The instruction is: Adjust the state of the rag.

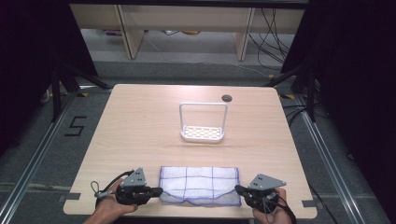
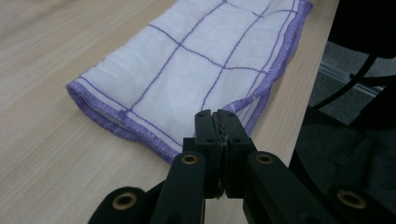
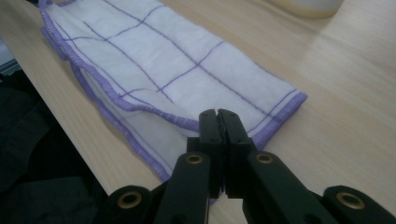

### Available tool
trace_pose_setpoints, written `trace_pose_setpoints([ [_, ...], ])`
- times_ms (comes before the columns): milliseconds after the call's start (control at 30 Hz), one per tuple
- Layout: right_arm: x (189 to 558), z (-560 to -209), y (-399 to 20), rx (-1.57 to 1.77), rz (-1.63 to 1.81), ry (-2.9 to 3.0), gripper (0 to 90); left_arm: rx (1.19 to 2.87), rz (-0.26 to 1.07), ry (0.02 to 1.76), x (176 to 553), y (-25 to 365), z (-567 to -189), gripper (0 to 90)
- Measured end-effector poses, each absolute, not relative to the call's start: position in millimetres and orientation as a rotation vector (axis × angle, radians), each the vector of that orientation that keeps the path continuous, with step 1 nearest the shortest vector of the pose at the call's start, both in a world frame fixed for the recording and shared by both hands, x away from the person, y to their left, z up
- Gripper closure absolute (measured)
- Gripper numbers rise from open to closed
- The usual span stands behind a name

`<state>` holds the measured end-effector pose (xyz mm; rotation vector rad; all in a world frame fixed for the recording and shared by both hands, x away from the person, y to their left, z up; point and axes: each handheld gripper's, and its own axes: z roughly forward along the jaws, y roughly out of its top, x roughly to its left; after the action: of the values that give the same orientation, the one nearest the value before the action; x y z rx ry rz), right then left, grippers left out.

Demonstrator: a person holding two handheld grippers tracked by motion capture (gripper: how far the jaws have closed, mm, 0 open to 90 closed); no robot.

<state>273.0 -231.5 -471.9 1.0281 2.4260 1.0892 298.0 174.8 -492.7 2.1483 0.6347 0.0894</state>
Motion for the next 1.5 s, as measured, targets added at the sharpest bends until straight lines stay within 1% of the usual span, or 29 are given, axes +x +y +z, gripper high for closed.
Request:
trace_pose_setpoints([
  [100, 270, -477, -232, 1.036, 1.073, 2.449, 89.4, 2.200, 0.103, 0.617, 295, 173, -497, 87.2],
  [167, 270, -480, -231, 1.039, 1.055, 2.476, 89.3, 2.196, 0.102, 0.629, 293, 171, -500, 86.9],
  [200, 269, -481, -231, 1.032, 1.048, 2.483, 89.1, 2.229, 0.118, 0.595, 294, 173, -499, 86.7],
  [267, 268, -484, -230, 1.029, 1.033, 2.501, 88.7, 2.204, 0.093, 0.632, 291, 171, -502, 86.2],
  [367, 265, -487, -230, 1.061, 1.009, 2.528, 87.1, 2.198, 0.091, 0.631, 291, 172, -504, 84.4],
  [400, 265, -489, -231, 1.055, 1.000, 2.537, 83.8, 2.214, 0.097, 0.628, 291, 174, -503, 82.4],
  [433, 265, -489, -232, 1.069, 1.000, 2.537, 77.9, 2.217, 0.090, 0.638, 291, 175, -503, 80.2],
  [467, 264, -490, -233, 1.091, 1.002, 2.525, 71.6, 2.196, 0.071, 0.639, 290, 174, -502, 75.7],
  [500, 264, -490, -233, 1.098, 1.006, 2.531, 69.2, 2.182, 0.080, 0.643, 290, 177, -499, 70.4],
  [533, 262, -488, -234, 1.117, 1.027, 2.517, 65.7, 2.162, 0.081, 0.644, 291, 179, -495, 63.3],
  [567, 263, -487, -236, 1.094, 1.043, 2.502, 61.4, 2.140, 0.089, 0.654, 293, 181, -491, 58.3],
  [600, 263, -485, -236, 1.137, 1.059, 2.475, 57.9, 2.124, 0.101, 0.672, 294, 184, -488, 55.3],
  [667, 266, -480, -241, 1.156, 1.075, 2.446, 54.9, 2.091, 0.141, 0.705, 302, 188, -479, 50.5],
  [700, 267, -479, -241, 1.158, 1.090, 2.432, 53.4, 2.073, 0.158, 0.707, 308, 190, -476, 49.7],
  [800, 271, -476, -243, 1.216, 1.069, 2.403, 48.2, 2.059, 0.189, 0.760, 322, 189, -471, 43.8],
  [833, 272, -477, -242, 1.224, 1.069, 2.398, 47.1, 2.064, 0.193, 0.765, 330, 187, -470, 43.0],
  [1033, 275, -486, -238, 1.269, 0.983, 2.430, 45.2, 2.102, 0.196, 0.818, 363, 177, -481, 40.2],
  [1100, 274, -488, -237, 1.283, 0.959, 2.437, 45.0, 2.138, 0.198, 0.819, 370, 175, -484, 39.6],
  [1133, 275, -489, -236, 1.267, 0.961, 2.434, 44.9, 2.117, 0.187, 0.837, 372, 172, -487, 39.4],
  [1167, 274, -489, -235, 1.269, 0.949, 2.442, 45.0, 2.153, 0.187, 0.825, 375, 173, -488, 39.0],
  [1233, 273, -490, -233, 1.269, 0.946, 2.449, 45.0, 2.130, 0.179, 0.846, 376, 170, -491, 39.0],
  [1300, 273, -491, -233, 1.251, 0.944, 2.452, 45.0, 2.172, 0.174, 0.815, 379, 172, -491, 39.0],
  [1367, 272, -491, -231, 1.295, 0.926, 2.458, 44.9, 2.154, 0.136, 0.828, 381, 170, -494, 38.8],
  [1500, 270, -495, -228, 1.275, 0.896, 2.468, 45.3, 2.166, 0.120, 0.831, 387, 169, -499, 38.5],
])
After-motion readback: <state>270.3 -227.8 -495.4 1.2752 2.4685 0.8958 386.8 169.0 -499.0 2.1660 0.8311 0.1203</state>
